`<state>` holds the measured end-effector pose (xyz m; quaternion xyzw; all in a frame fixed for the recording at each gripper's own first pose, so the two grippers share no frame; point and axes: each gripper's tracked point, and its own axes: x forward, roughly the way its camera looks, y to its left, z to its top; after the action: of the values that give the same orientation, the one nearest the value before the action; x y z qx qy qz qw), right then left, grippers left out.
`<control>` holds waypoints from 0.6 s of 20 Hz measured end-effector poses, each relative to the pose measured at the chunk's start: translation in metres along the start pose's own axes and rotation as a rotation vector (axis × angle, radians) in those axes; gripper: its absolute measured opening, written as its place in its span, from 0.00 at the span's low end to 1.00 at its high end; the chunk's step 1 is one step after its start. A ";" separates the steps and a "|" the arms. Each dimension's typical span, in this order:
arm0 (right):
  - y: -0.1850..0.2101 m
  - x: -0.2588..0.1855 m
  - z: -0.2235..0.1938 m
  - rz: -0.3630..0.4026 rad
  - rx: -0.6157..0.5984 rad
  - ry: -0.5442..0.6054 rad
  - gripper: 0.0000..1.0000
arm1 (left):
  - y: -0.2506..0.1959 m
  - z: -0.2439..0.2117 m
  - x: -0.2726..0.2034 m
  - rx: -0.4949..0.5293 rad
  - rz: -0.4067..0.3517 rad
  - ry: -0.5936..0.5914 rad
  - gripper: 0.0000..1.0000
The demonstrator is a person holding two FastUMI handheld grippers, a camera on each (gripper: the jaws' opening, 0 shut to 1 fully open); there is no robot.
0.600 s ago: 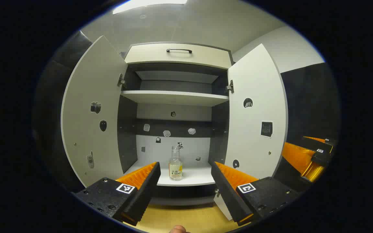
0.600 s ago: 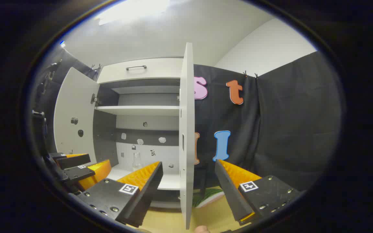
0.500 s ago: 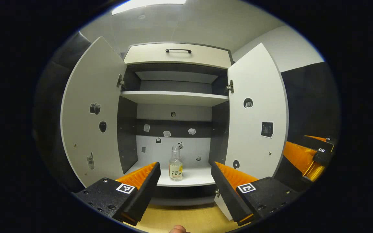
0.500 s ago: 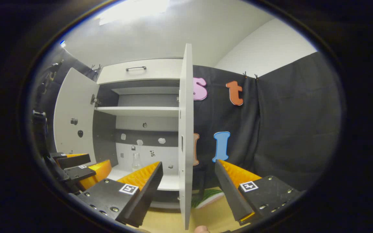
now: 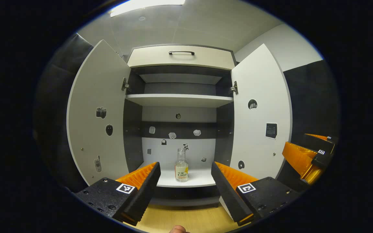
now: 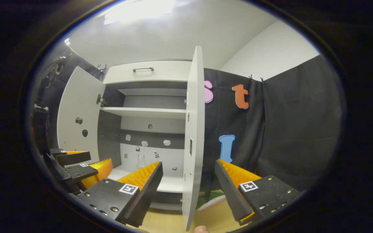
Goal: Grasp the bottle in the cabinet with the left hand and place it on the coaster, then close the right door with the right hand and the left door with the left hand.
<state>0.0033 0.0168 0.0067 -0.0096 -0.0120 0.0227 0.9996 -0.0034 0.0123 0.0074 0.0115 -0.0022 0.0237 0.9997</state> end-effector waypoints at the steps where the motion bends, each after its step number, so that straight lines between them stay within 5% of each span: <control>1: 0.000 0.000 0.001 -0.002 0.001 -0.002 0.98 | 0.000 -0.001 0.001 0.002 0.002 0.002 0.99; 12: -0.016 -0.004 0.002 -0.049 0.006 -0.003 0.98 | 0.007 -0.010 0.026 0.002 0.010 0.025 0.99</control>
<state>0.0003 0.0006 0.0086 -0.0062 -0.0134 -0.0015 0.9999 0.0226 0.0210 -0.0021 0.0122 0.0104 0.0287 0.9995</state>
